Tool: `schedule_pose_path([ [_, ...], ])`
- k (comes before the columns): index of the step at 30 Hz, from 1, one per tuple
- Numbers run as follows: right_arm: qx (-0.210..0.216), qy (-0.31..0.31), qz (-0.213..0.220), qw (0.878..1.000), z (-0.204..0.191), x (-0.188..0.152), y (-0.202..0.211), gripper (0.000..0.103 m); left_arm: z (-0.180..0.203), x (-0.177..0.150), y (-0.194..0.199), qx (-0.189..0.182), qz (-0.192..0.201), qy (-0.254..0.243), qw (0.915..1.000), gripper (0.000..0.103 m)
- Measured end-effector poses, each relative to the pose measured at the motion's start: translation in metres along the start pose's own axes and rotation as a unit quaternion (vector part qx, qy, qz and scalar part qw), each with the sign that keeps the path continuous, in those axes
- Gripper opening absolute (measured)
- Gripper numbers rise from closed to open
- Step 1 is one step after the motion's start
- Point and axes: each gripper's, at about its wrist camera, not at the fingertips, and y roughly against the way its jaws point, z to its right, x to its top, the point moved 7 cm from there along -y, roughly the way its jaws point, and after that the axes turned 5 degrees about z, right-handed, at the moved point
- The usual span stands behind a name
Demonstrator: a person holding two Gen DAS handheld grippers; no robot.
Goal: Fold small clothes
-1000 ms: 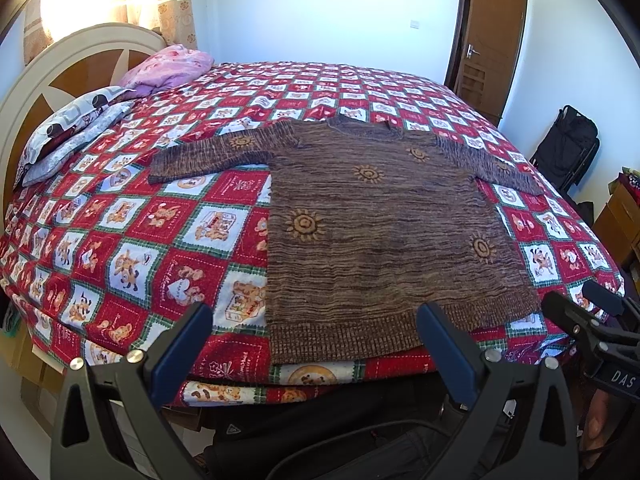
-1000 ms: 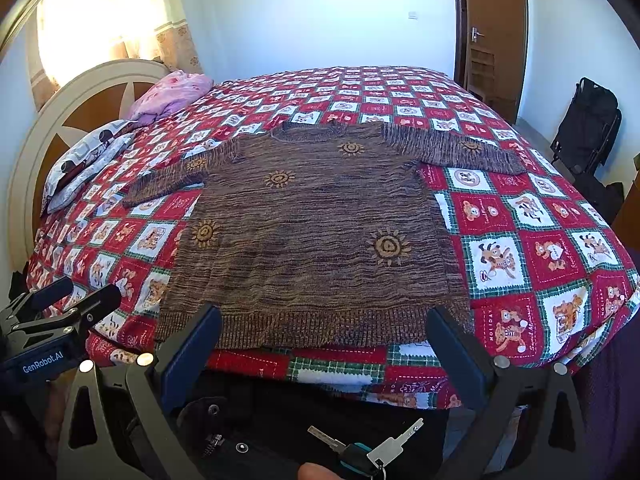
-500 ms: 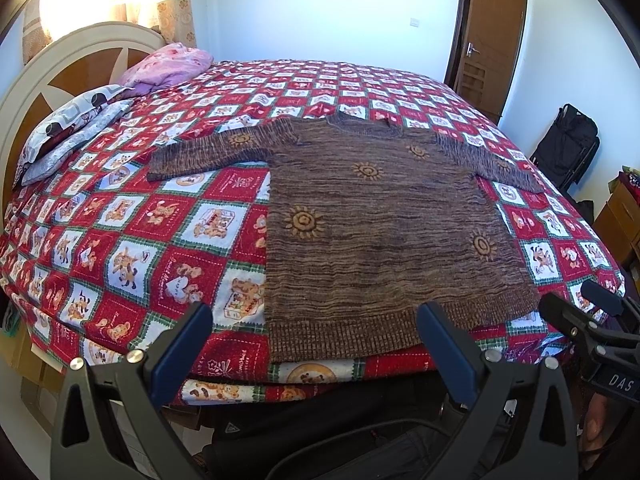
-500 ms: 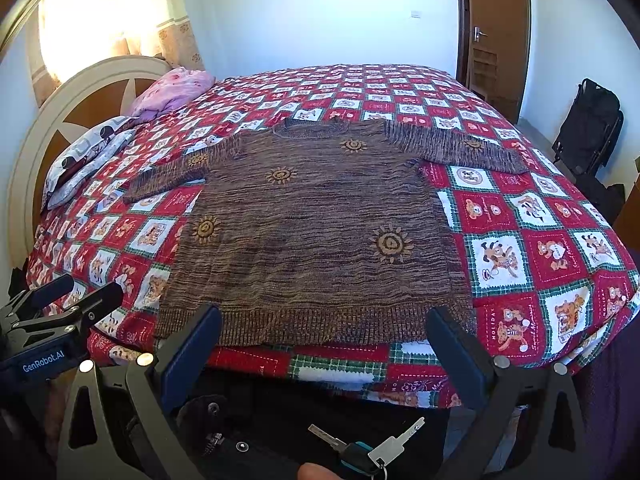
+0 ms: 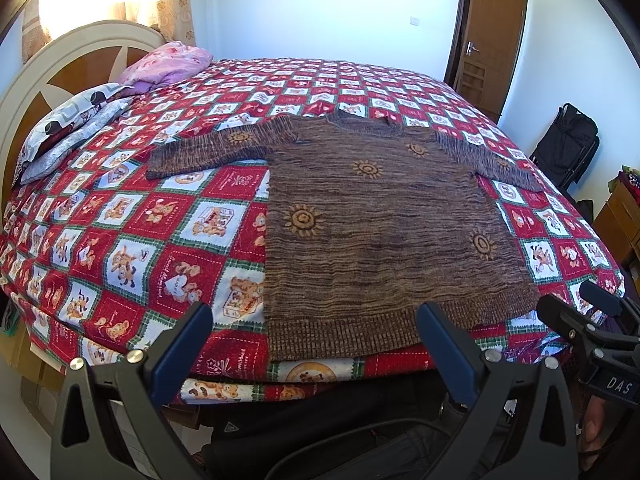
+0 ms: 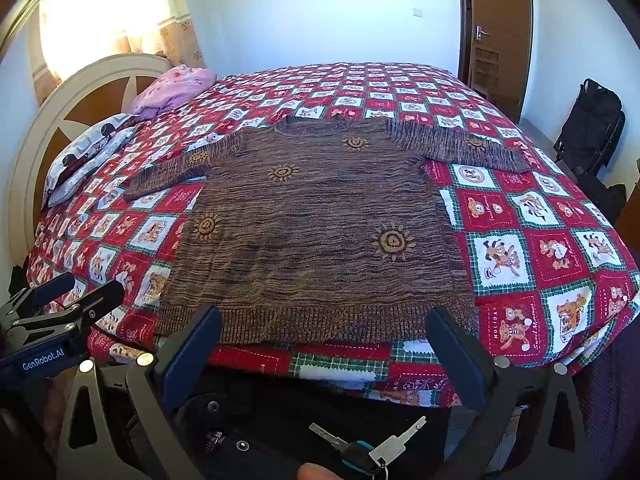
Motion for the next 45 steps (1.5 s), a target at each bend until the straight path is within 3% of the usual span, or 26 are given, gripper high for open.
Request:
schedule_pose_path([
  [28, 0.010, 0.003, -0.004, 1.000, -0.003, -0.002, -0.002, 0.102, 0.003, -0.004, -0.005, -0.005, -0.009, 0.002, 0.9999, 0.103],
  [36, 0.065, 0.002, -0.004, 0.998, -0.010, -0.001, -0.008, 0.102, -0.001, -0.002, -0.012, -0.013, -0.024, 0.006, 0.9996, 0.103],
  [40, 0.096, -0.022, -0.005, 0.995, 0.000, 0.003, -0.016, 0.102, -0.002, 0.003, -0.020, -0.021, -0.029, 0.004, 0.9994, 0.103],
  [45, 0.106, -0.057, -0.004, 0.993, 0.019, 0.012, -0.031, 0.102, -0.009, 0.020, -0.027, -0.022, -0.022, 0.000, 0.9995, 0.103],
])
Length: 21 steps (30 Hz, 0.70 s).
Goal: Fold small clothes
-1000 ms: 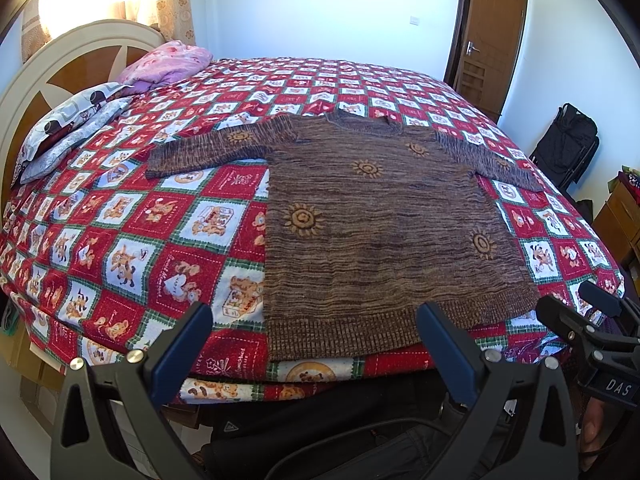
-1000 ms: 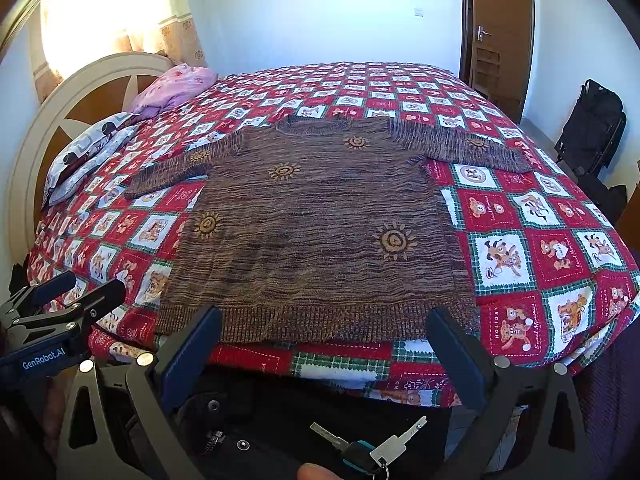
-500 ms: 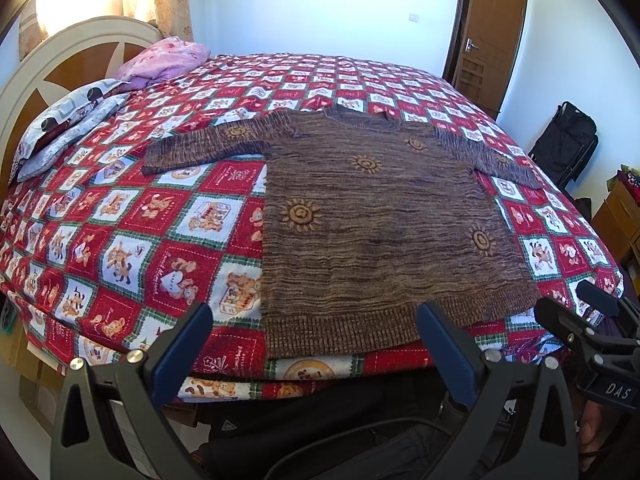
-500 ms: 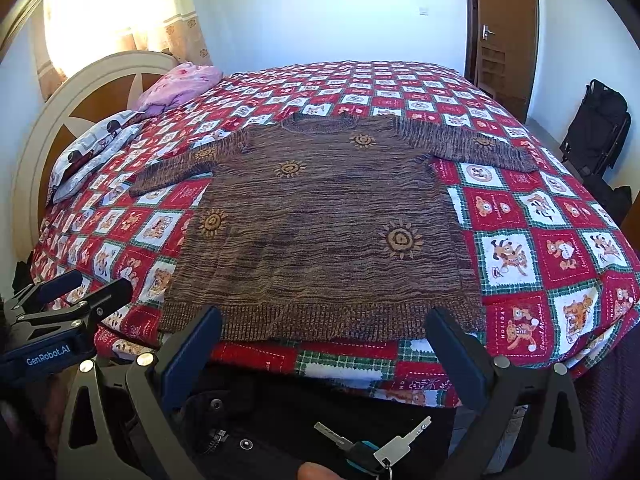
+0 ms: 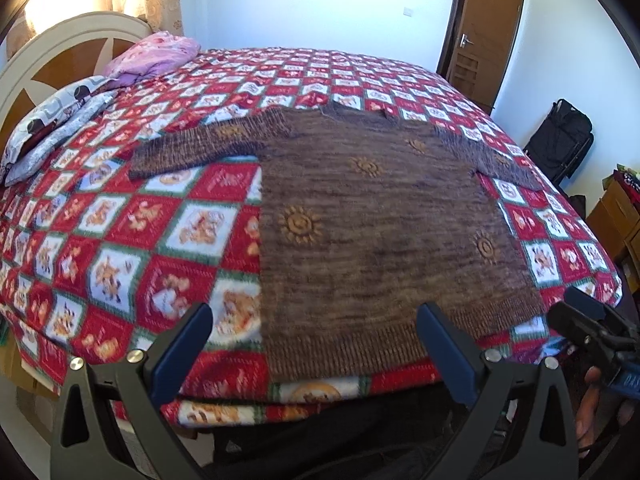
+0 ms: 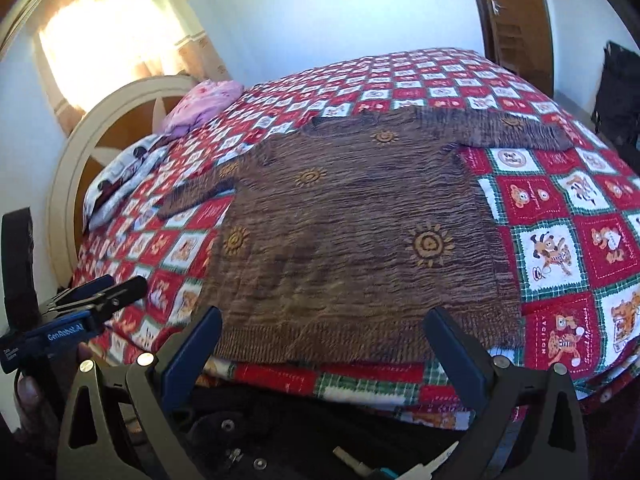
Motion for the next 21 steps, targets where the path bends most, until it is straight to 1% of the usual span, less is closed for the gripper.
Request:
schedule_pose_path([
  [5, -0.002, -0.006, 0.003, 1.000, 0.019, 0.018, -0.015, 0.101, -0.007, 0.022, -0.009, 0.009, 0.009, -0.008, 0.9999, 0.103],
  [9, -0.011, -0.010, 0.005, 1.000, 0.040, 0.032, -0.031, 0.101, -0.010, 0.042, -0.026, 0.017, 0.017, -0.031, 0.9992, 0.103],
  [11, -0.025, -0.010, 0.008, 1.000, 0.054, 0.040, -0.041, 0.101, -0.019, 0.052, -0.041, 0.038, 0.020, -0.035, 0.9985, 0.103],
  [12, -0.035, -0.008, 0.008, 0.999, 0.063, 0.043, -0.047, 0.101, -0.021, 0.057, -0.047, 0.042, 0.022, -0.034, 0.9983, 0.103],
  [14, -0.056, -0.009, 0.003, 0.998, 0.084, 0.051, -0.061, 0.098, -0.029, 0.069, -0.063, 0.055, 0.027, -0.032, 0.9976, 0.103],
  [16, -0.073, -0.012, -0.010, 0.997, 0.103, 0.058, -0.074, 0.084, -0.031, 0.077, -0.075, 0.063, 0.029, -0.034, 0.9970, 0.103],
  [18, -0.086, -0.020, -0.016, 0.996, 0.121, 0.064, -0.084, 0.081, -0.032, 0.084, -0.088, 0.076, 0.028, -0.036, 0.9961, 0.103],
  [21, -0.105, -0.033, -0.015, 0.994, 0.148, 0.074, -0.096, 0.081, -0.027, 0.095, -0.106, 0.080, 0.029, -0.042, 0.9955, 0.103],
])
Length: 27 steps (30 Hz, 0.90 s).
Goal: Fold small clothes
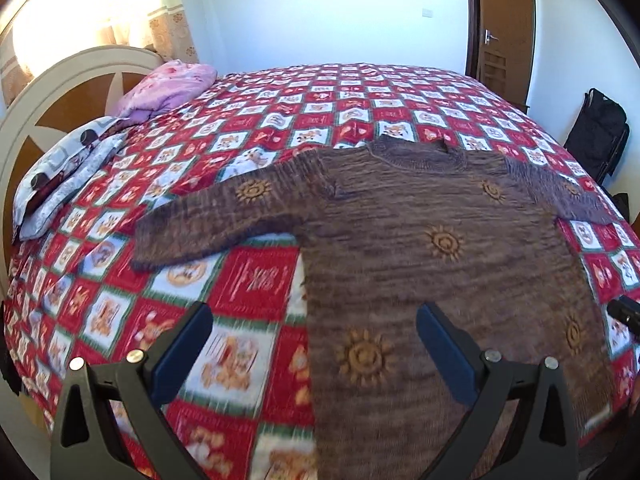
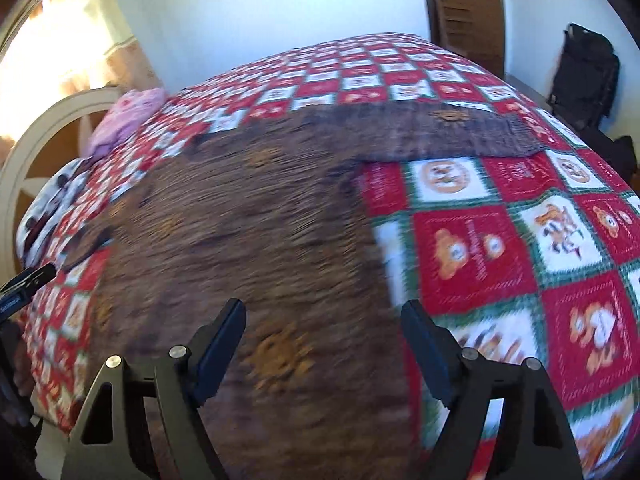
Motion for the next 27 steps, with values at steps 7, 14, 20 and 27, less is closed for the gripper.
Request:
schedule_pose_path([
  [7, -0.025, -0.039, -0.001, 0.999, 0.049, 0.033, -0.034, 0.079, 0.027, 0.020, -0.037, 0.003, 0.002, -0.022, 0.9998, 0.103],
  [14, -0.067, -0.082, 0.008, 0.994, 0.107, 0.069, -0.058, 0.072, 0.042, 0.038, -0.086, 0.012, -0.008, -0.031, 0.9994, 0.103],
  [20, -0.088, -0.127, 0.017, 0.988, 0.156, 0.099, -0.068, 0.067, 0.048, 0.052, -0.121, 0.032, -0.011, -0.038, 0.9987, 0.103],
  [27, -0.126, -0.157, 0.014, 0.979, 0.199, 0.114, -0.078, 0.066, 0.051, 0.065, -0.147, 0.048, -0.009, -0.040, 0.9980, 0.103],
])
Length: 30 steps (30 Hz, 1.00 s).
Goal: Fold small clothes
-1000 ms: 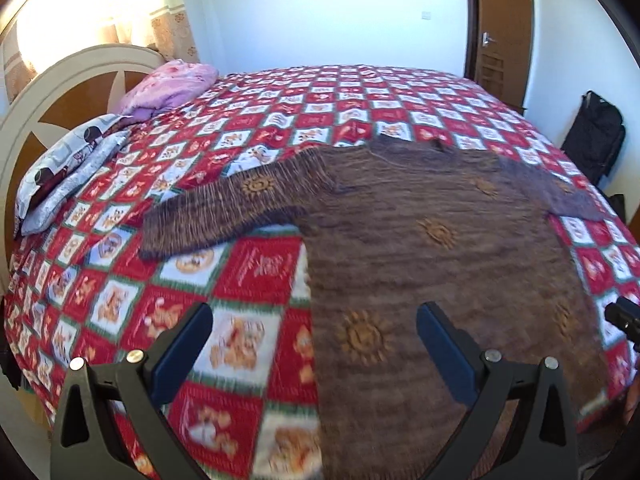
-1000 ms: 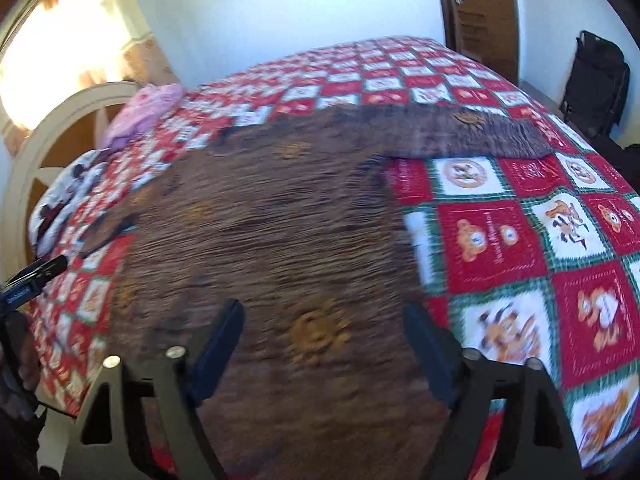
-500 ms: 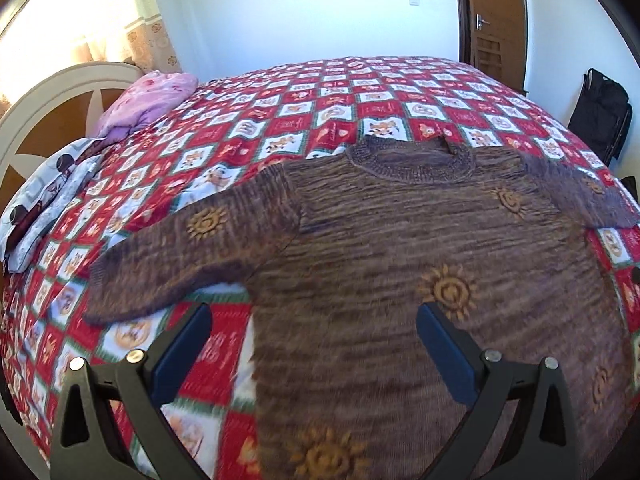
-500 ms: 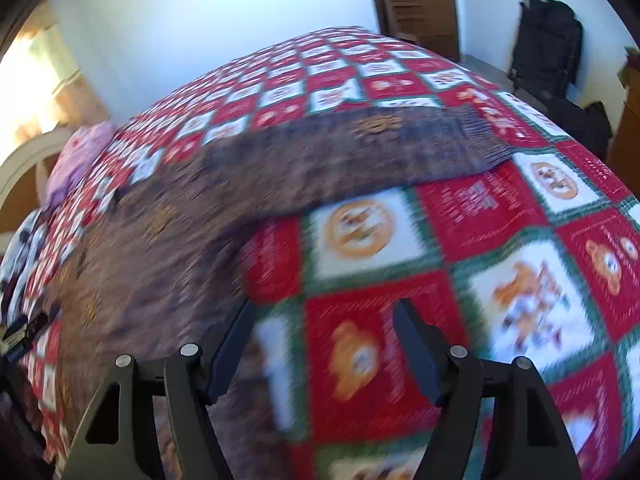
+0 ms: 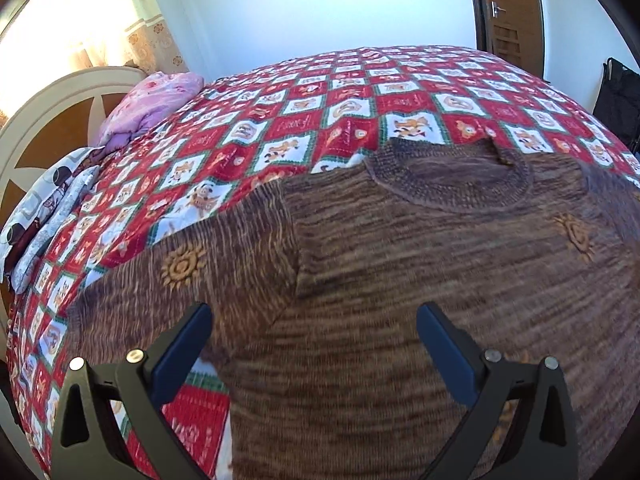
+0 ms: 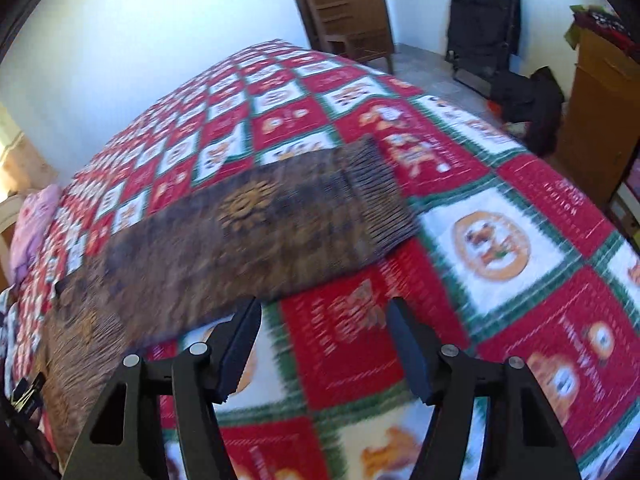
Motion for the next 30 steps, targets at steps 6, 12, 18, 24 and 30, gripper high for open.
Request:
schedule_pose_path([
  [6, -0.018, -0.006, 0.001, 1.000, 0.013, 0.020, -0.016, 0.061, -0.002, 0.005, -0.021, 0.003, -0.012, 0.009, 0.9999, 0.103],
  [12, -0.036, -0.004, 0.010, 0.999, 0.016, 0.035, -0.031, 0.055, 0.000, 0.003, -0.032, -0.001, -0.023, 0.017, 0.9996, 0.103],
  [18, -0.049, 0.005, 0.023, 0.999, 0.019, 0.047, -0.044, 0.018, 0.002, -0.001, -0.037, -0.010, -0.028, 0.025, 0.9992, 0.103],
  [24, -0.025, 0.034, 0.043, 0.998, -0.008, 0.061, -0.034, 0.011, 0.002, -0.001, -0.038, -0.019, -0.027, 0.032, 0.9990, 0.103],
  [30, 0.026, 0.105, 0.077, 0.991, -0.092, 0.060, 0.000, 0.010, 0.001, -0.002, -0.038, -0.024, -0.026, 0.040, 0.9986, 0.103],
])
